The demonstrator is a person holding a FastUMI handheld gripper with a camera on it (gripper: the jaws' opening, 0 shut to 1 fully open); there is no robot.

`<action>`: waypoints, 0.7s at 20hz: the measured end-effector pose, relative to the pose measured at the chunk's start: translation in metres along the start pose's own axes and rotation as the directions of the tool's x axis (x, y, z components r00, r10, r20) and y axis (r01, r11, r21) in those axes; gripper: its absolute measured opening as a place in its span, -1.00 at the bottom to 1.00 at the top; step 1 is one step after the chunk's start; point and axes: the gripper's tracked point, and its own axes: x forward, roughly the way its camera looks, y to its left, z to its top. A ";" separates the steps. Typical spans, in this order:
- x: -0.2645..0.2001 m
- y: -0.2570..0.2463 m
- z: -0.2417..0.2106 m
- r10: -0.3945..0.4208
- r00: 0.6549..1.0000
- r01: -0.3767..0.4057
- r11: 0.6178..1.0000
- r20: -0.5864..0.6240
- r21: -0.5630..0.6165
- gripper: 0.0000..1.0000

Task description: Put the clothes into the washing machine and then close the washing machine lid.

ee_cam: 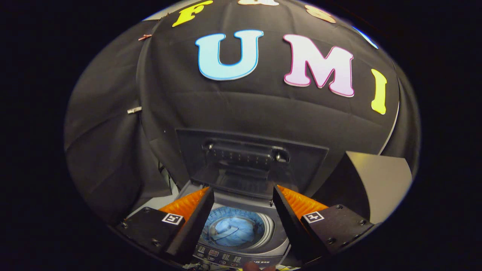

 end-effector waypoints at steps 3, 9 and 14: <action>-0.015 -0.004 0.043 -0.012 0.991 0.013 1.000 0.133 -0.002 0.98; -0.028 -0.015 0.122 -0.016 0.928 0.023 1.000 0.372 -0.014 0.97; -0.010 -0.047 0.173 -0.098 0.896 0.067 0.994 0.432 0.085 0.97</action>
